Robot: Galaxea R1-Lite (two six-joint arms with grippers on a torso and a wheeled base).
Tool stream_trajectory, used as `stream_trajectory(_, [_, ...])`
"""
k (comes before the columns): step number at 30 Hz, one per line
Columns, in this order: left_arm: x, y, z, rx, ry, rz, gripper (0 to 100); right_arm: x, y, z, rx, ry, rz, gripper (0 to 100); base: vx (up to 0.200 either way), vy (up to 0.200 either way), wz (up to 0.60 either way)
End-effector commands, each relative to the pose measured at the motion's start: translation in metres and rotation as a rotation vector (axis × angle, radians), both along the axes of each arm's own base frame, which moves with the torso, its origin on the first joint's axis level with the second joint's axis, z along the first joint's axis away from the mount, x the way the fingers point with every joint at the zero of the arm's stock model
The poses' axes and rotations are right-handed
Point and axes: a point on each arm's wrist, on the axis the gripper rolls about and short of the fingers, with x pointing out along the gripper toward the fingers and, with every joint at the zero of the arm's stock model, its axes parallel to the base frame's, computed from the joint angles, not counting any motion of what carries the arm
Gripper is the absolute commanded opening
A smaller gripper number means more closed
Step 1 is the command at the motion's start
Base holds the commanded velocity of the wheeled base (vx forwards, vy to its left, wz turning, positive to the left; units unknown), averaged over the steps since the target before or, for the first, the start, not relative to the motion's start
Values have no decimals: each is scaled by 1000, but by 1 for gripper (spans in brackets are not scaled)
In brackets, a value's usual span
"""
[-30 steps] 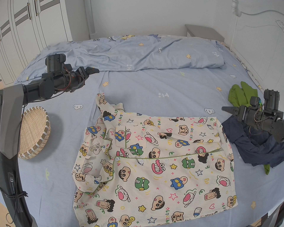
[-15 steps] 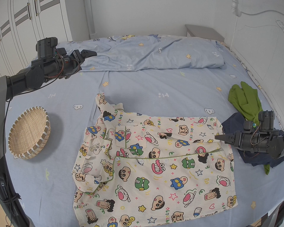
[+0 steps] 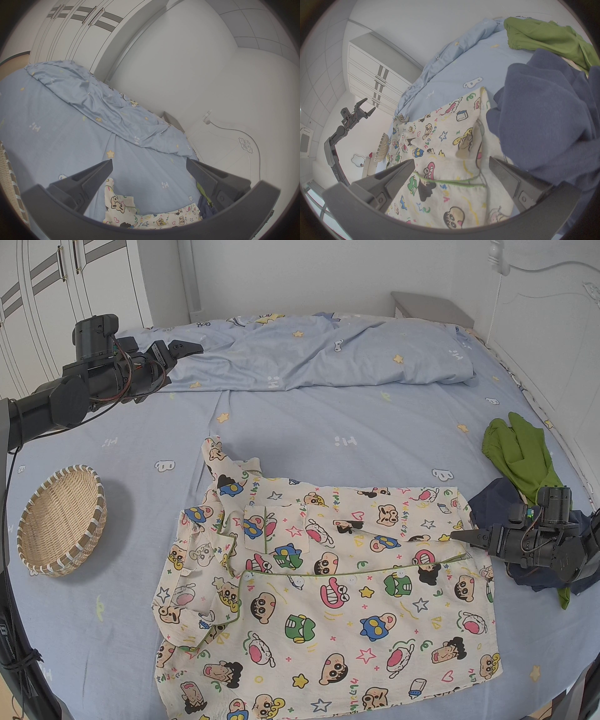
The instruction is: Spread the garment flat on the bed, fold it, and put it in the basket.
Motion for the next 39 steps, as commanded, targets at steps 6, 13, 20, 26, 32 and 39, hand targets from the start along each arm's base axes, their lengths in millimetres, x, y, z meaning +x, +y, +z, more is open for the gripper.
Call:
stream_trajectory(6, [-2,2,3,-2,-6,3,100,6,1,-20,57,28,-18,100,0,0,0])
stream_trajectory(13, [-2,2,3,-2,-6,3,100,6,3,-24,71,47,-2,100,0,0,0])
stream_trajectory(20, [-3,2,4,-2,-8,2,100,7,1,-23,108,46,18,0,0,0,0])
stream_trajectory(26, [-3,2,4,-2,-8,2,100,6,0,-23,108,44,15,0,0,0,0])
stream_trajectory(32, [-3,2,4,-2,-8,2,100,3,-3,-22,112,53,0,0,0,0,0])
stream_trajectory(39, [-3,2,4,-2,-8,0,100,-30,-4,-23,124,113,-36,0,0,0,0])
